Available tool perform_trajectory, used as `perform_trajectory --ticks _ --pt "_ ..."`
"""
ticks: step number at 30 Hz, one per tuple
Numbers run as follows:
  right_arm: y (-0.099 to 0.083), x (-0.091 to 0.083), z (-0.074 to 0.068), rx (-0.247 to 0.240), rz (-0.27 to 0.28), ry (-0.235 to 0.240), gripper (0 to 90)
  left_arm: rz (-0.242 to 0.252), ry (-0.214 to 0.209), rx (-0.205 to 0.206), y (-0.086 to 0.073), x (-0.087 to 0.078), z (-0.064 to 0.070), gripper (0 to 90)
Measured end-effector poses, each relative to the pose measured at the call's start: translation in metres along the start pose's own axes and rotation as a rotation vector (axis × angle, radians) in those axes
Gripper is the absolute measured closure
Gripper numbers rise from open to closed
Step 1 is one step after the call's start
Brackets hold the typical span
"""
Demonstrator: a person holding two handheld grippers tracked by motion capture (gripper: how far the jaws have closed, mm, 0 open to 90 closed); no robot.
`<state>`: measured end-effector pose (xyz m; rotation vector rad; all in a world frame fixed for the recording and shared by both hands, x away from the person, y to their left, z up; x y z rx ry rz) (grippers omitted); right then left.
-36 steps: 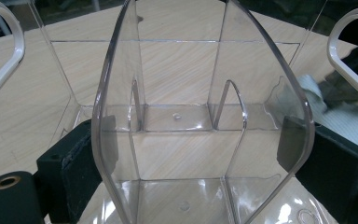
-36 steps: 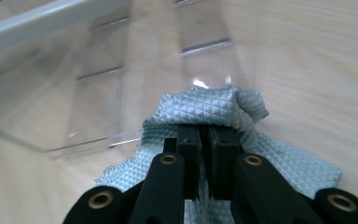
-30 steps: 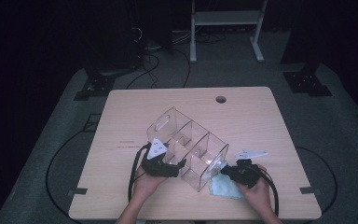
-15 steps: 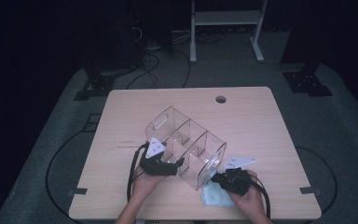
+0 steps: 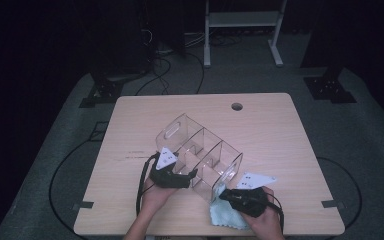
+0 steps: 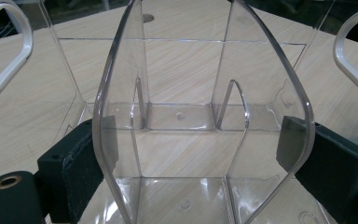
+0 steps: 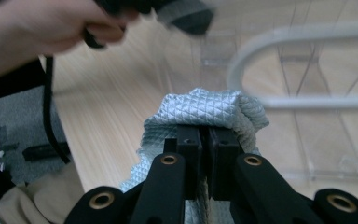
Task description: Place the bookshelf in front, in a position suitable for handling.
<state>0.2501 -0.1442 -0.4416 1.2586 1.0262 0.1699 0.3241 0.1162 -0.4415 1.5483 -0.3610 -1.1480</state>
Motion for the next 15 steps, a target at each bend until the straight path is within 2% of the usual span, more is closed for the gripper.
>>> perform_trajectory --ticks 1,3,4,7,8,13,15 --pt "0.0 0.0 -0.001 -0.016 0.002 -0.007 85.3 0.0 0.0 0.001 0.0 0.0 0.0 9.0" --pt "-0.005 0.004 -0.002 -0.016 -0.017 -0.002 85.3 0.001 0.0 -0.002 0.0 0.0 0.0 9.0" --pt "-0.012 0.012 -0.003 -0.02 -0.05 0.006 85.3 0.001 -0.001 -0.002 0.0 0.0 0.0 8.9" --pt "-0.017 0.019 -0.001 -0.022 -0.077 0.016 85.3 0.004 -0.001 -0.005 0.0 0.0 0.0 8.9" --pt "-0.022 0.025 0.001 -0.012 -0.106 0.028 85.3 0.004 -0.001 -0.001 0.0 0.0 0.0 9.0" --pt "-0.032 0.036 0.001 -0.01 -0.161 0.029 85.3 0.004 -0.002 -0.003 0.0 0.0 -0.001 9.0" --pt "-0.039 0.044 0.0 -0.024 -0.177 0.03 85.2 0.007 -0.001 -0.005 0.0 0.0 -0.001 9.0"
Point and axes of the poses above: each handheld gripper's, and its own axes: x roughly forward along the jaws, y roughly out of its top, z roughly to its right, the point moved 1 cm from there along x, roughly forward along the jaws, and after that the axes turned 10 degrees about -y, right-handed, at the moved point
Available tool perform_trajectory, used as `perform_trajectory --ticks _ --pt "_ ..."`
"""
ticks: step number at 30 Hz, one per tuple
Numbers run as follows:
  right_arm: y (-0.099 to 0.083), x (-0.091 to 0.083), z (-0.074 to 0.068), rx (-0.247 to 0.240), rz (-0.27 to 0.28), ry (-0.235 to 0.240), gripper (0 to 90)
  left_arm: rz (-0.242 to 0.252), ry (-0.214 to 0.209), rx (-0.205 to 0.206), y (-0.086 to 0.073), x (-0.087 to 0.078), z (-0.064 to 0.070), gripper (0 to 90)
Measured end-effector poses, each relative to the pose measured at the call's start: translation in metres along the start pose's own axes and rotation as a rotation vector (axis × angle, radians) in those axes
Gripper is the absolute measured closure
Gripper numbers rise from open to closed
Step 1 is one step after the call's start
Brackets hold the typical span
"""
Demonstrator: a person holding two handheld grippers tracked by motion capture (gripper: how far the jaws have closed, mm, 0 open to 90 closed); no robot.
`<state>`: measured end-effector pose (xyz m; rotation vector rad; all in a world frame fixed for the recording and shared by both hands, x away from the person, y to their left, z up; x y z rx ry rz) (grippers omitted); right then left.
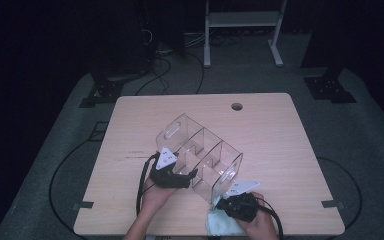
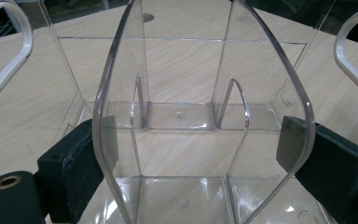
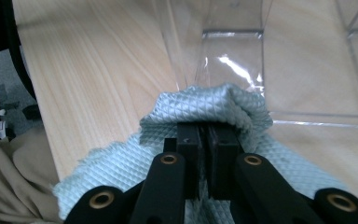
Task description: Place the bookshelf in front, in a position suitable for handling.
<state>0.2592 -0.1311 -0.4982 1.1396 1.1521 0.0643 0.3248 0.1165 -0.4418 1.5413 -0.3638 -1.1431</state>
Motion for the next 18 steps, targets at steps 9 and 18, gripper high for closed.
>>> perform_trajectory --ticks 9,18 --pt "0.011 -0.013 -0.005 -0.018 0.028 -0.021 85.4 -0.001 -0.002 0.0 0.0 0.0 0.0 9.0" --pt "0.04 -0.064 -0.001 -0.014 0.214 -0.031 85.4 -0.007 -0.012 0.009 0.0 0.001 0.002 9.0"
Point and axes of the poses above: each handheld gripper's, and its own axes: x roughly forward along the jaws, y roughly out of its top, z roughly to its right, the point moved 1 cm from there along x, roughly forward along the jaws, and after that the axes turned 10 degrees about -y, right-handed, at the moved point
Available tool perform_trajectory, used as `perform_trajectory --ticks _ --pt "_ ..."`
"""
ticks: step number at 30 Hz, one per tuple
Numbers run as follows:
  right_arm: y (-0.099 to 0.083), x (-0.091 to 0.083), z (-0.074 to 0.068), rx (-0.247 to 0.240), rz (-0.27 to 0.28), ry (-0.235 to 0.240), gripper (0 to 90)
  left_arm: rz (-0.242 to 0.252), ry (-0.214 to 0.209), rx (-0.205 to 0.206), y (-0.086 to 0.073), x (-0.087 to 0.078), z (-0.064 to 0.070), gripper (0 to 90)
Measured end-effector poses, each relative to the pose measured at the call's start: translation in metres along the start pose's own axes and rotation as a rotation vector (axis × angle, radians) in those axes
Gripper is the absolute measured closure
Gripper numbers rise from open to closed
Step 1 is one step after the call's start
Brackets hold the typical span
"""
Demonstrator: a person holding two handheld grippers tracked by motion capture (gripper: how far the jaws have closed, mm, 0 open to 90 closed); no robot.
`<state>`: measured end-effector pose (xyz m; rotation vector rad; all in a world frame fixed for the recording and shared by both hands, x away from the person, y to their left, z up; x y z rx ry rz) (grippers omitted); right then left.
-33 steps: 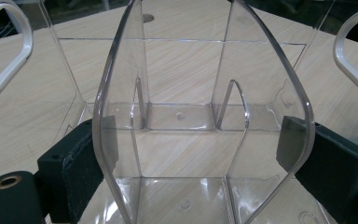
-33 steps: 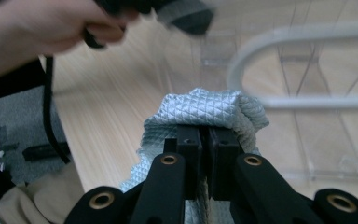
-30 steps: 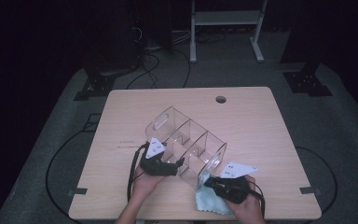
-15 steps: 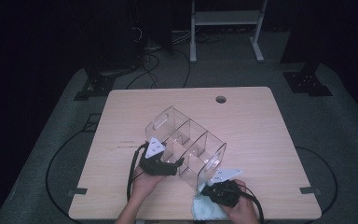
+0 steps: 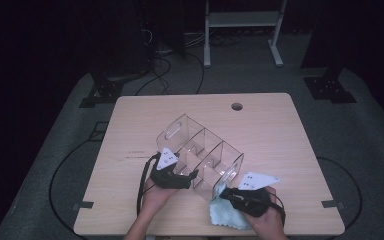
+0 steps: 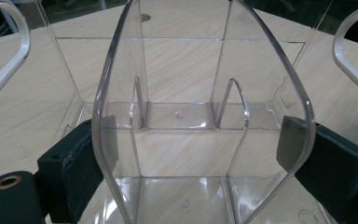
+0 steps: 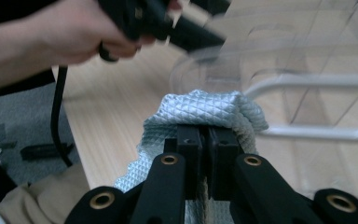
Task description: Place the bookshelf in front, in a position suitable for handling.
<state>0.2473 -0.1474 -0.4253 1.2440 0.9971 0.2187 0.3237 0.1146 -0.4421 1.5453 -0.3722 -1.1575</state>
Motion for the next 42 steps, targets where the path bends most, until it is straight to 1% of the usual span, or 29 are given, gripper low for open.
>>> perform_trajectory --ticks 2,4,5,6,8,10,12,13,16,18,19,23,24,25,27,29,30,31,32,34,36,39,42 --pt "0.005 -0.005 0.007 0.016 0.02 -0.012 85.4 0.005 0.001 -0.004 0.0 0.0 0.001 9.0" --pt "0.006 -0.008 0.009 0.028 0.025 -0.015 85.4 0.006 0.0 -0.003 0.0 0.001 0.001 8.9" --pt "0.007 -0.008 0.004 0.01 0.024 -0.012 85.4 0.005 -0.002 -0.004 0.0 0.001 0.001 8.9" --pt "0.007 -0.008 0.004 0.01 0.024 -0.012 85.4 0.002 -0.004 0.0 0.0 0.001 0.001 8.9" --pt "0.009 -0.007 -0.005 -0.009 0.022 0.009 85.4 0.003 -0.004 0.0 0.0 0.001 0.001 8.9" --pt "0.01 -0.007 -0.01 -0.029 0.022 0.009 85.3 0.001 -0.007 0.003 0.0 0.0 0.0 8.9" --pt "0.01 -0.007 -0.008 -0.023 0.018 0.023 85.4 0.001 -0.007 0.0 0.0 0.0 0.001 9.0" --pt "0.01 -0.008 -0.005 -0.017 0.02 0.021 85.4 -0.002 -0.007 0.001 0.0 0.0 0.001 9.0" --pt "0.013 -0.012 0.005 0.007 0.026 -0.01 85.4 0.0 -0.006 0.0 0.0 0.0 0.001 9.0" --pt "0.015 -0.014 0.008 0.025 0.033 -0.015 85.4 0.001 -0.006 0.0 0.0 0.0 0.001 9.0" --pt "0.015 -0.015 0.007 0.022 0.035 -0.013 85.4 0.002 -0.006 0.0 0.0 0.0 0.001 8.9" --pt "0.022 -0.017 -0.009 -0.028 0.048 0.023 85.4 -0.002 -0.009 0.002 0.0 0.001 0.001 9.0" --pt "0.024 -0.017 -0.011 -0.043 0.05 0.019 85.4 0.0 -0.01 0.003 0.0 0.001 0.001 9.0" --pt "0.027 -0.018 -0.009 -0.046 0.055 0.009 85.4 0.0 -0.009 0.002 0.0 0.001 0.001 9.0" --pt "0.031 -0.02 -0.002 -0.026 0.062 -0.008 85.4 0.002 -0.009 0.001 0.0 0.001 0.001 8.9" --pt "0.033 -0.022 0.003 0.007 0.064 -0.005 85.3 0.002 -0.008 0.001 0.0 0.001 0.001 9.0" --pt "0.033 -0.022 0.0 0.004 0.061 0.004 85.4 0.002 -0.009 0.002 0.0 0.001 0.001 8.9" --pt "0.033 -0.02 -0.004 -0.013 0.06 0.012 85.4 0.001 -0.01 0.003 0.0 0.001 0.001 9.0" --pt "0.032 -0.016 -0.013 -0.048 0.043 0.019 85.4 0.0 -0.011 0.003 0.0 0.001 0.001 9.0" --pt "0.032 -0.014 -0.014 -0.057 0.041 0.02 85.4 -0.001 -0.011 0.004 0.0 0.001 0.001 9.0" --pt "0.033 -0.015 -0.009 -0.042 0.04 0.03 85.4 0.0 -0.01 0.003 0.0 0.001 0.001 8.9" --pt "0.036 -0.02 0.005 -0.012 0.055 -0.011 85.4 0.0 -0.011 0.004 0.0 0.001 0.001 9.0" --pt "0.038 -0.022 0.023 0.017 0.054 -0.041 85.4 0.004 -0.012 0.001 0.0 0.001 0.001 9.0"
Point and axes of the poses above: each handheld gripper's, and its own axes: x roughly forward along the jaws, y roughly out of its top, z roughly to its right, the point moved 1 cm from there along x, roughly forward along the jaws, and after that the axes turned 10 degrees about -y, right-handed, at the moved point
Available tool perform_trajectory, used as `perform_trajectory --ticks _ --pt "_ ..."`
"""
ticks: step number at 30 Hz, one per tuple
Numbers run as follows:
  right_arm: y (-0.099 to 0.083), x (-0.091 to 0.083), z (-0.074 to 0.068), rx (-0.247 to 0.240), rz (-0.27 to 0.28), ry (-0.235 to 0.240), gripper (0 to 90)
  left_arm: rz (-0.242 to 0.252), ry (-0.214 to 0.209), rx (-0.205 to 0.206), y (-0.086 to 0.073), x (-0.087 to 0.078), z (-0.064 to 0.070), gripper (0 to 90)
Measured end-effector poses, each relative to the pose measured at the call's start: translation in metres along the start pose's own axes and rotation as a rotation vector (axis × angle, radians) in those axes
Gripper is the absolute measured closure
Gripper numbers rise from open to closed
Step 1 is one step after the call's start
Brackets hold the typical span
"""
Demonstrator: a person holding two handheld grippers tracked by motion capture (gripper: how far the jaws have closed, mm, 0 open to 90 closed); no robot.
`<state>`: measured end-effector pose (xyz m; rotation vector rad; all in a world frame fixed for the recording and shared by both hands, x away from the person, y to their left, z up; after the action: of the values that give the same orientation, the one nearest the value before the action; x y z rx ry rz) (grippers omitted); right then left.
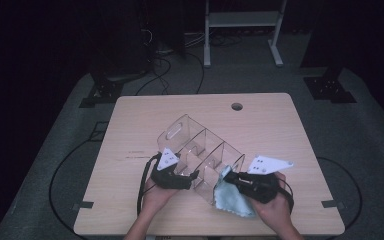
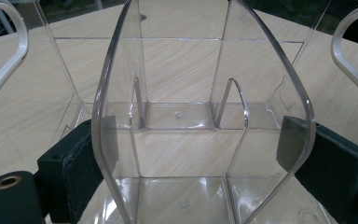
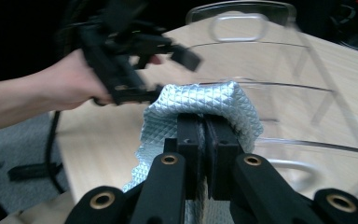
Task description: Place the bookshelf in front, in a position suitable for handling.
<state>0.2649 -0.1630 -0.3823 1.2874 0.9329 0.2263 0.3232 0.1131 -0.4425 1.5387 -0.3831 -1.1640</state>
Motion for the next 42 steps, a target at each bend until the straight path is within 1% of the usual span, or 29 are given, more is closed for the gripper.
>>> perform_trajectory --ticks 2,4,7,9,11,16,20,22,23,24,29,30,32,35,39,42 --pt "0.002 -0.001 0.012 0.017 -0.004 -0.025 85.4 0.0 0.001 0.002 0.0 0.0 0.0 9.0" --pt "0.003 -0.001 0.026 0.049 -0.01 -0.042 85.4 0.0 0.0 0.003 0.0 0.0 0.0 9.0" --pt "0.002 0.0 0.047 0.086 -0.017 -0.087 85.4 -0.001 0.0 0.004 0.0 0.0 0.0 9.0" --pt "0.0 0.001 0.059 0.111 -0.025 -0.103 85.4 0.002 0.001 0.003 0.0 0.0 0.0 8.9" --pt "-0.001 0.002 0.066 0.118 -0.03 -0.12 85.4 0.0 0.001 0.005 0.0 0.0 0.0 8.9" --pt "-0.006 0.006 0.077 0.135 -0.05 -0.165 85.3 -0.001 -0.002 0.001 0.0 0.0 0.0 8.9" --pt "-0.016 0.011 0.081 0.158 -0.06 -0.173 85.3 0.0 -0.002 0.0 0.0 0.0 0.0 8.9" --pt "-0.021 0.012 0.082 0.181 -0.057 -0.167 85.4 0.0 -0.003 0.0 0.0 0.0 -0.001 8.9" --pt "-0.027 0.014 0.083 0.196 -0.06 -0.16 85.3 0.0 -0.002 0.0 0.0 0.0 0.0 8.8" --pt "-0.027 0.014 0.083 0.196 -0.06 -0.16 85.3 0.0 -0.002 0.0 0.0 0.0 0.0 8.8" --pt "-0.04 0.021 0.081 0.205 -0.093 -0.154 85.3 0.0 -0.001 0.0 -0.001 0.0 0.0 8.8" --pt "-0.041 0.021 0.081 0.204 -0.092 -0.154 85.3 0.001 -0.003 0.0 -0.001 0.0 -0.001 8.8" --pt "-0.039 0.017 0.078 0.203 -0.073 -0.154 85.3 0.001 -0.004 0.0 -0.001 0.0 -0.001 8.8" --pt "-0.034 0.013 0.074 0.184 -0.057 -0.162 85.3 0.0 -0.004 0.001 -0.001 0.0 -0.001 8.8" --pt "-0.038 0.015 0.075 0.199 -0.052 -0.153 85.3 0.001 -0.002 0.0 -0.001 0.0 -0.001 8.8" --pt "-0.046 0.021 0.071 0.195 -0.079 -0.14 85.3 0.001 0.0 -0.001 0.0 0.0 0.0 8.8"
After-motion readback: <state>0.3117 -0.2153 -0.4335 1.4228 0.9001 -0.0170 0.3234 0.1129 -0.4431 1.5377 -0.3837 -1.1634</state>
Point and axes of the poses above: each handheld gripper's, and its own axes: x roughly forward along the jaws, y roughly out of its top, z roughly to its right, the point moved 1 cm from there along x, roughly forward along the jaws, and after that the axes turned 10 degrees about -y, right-handed, at the moved point
